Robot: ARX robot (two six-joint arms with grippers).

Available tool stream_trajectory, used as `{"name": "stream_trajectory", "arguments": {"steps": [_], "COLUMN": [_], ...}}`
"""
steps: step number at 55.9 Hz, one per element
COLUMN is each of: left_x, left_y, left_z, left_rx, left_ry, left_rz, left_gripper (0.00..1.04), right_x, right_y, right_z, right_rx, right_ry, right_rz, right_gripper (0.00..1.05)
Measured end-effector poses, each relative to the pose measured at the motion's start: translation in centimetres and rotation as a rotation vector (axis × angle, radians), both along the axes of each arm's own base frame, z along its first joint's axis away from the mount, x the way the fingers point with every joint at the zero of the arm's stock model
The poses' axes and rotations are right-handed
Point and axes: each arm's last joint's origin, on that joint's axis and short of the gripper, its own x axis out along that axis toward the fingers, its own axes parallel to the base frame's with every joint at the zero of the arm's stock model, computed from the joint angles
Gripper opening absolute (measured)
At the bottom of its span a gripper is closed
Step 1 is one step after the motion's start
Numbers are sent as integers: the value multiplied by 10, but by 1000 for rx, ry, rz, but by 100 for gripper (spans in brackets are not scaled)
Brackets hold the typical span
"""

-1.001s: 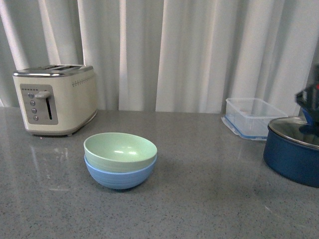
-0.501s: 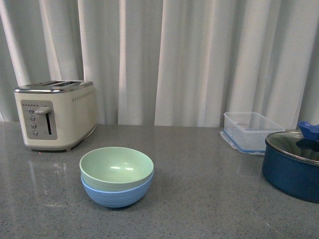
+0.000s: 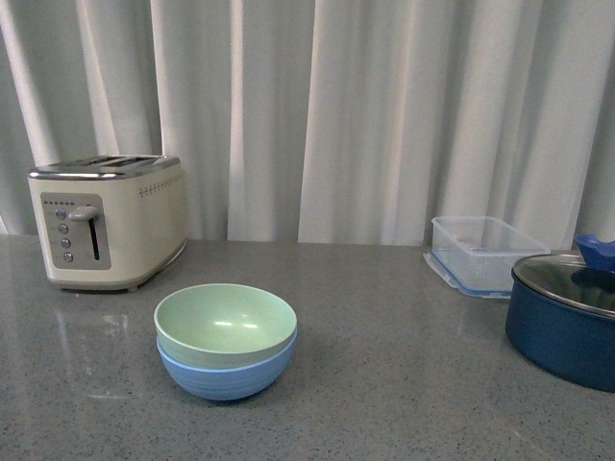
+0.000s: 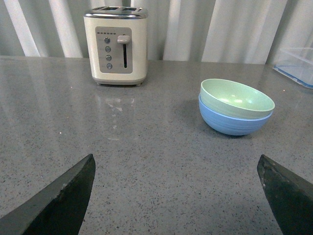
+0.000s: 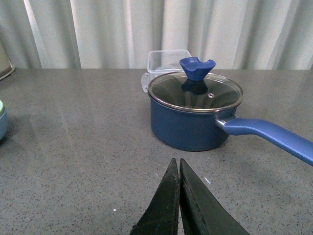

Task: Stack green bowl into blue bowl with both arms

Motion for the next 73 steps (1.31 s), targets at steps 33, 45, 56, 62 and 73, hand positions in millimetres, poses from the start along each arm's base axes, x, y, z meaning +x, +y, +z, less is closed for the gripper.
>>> {"name": "stream_trajectory", "arguments": {"steps": [33, 45, 56, 62, 73], "left_x": [0, 0, 0, 0, 0], "left_y": [0, 0, 0, 0, 0], "left_z": [0, 0, 0, 0, 0], "left_rx": [0, 0, 0, 0, 0], "left_ry": [0, 0, 0, 0, -1], "left_rz": [0, 0, 0, 0, 0], "left_gripper": [98, 98, 98, 98, 98], "right_x": [-23, -28, -31, -34, -45], "right_y": [0, 0, 0, 0, 0], "right_z": [-9, -9, -9, -9, -12], "right_rx": [0, 0, 0, 0, 0], "right_ry": [-13, -16, -16, -16, -12], "right_rz": [0, 0, 0, 0, 3], "right_gripper": [1, 1, 1, 1, 1]}}
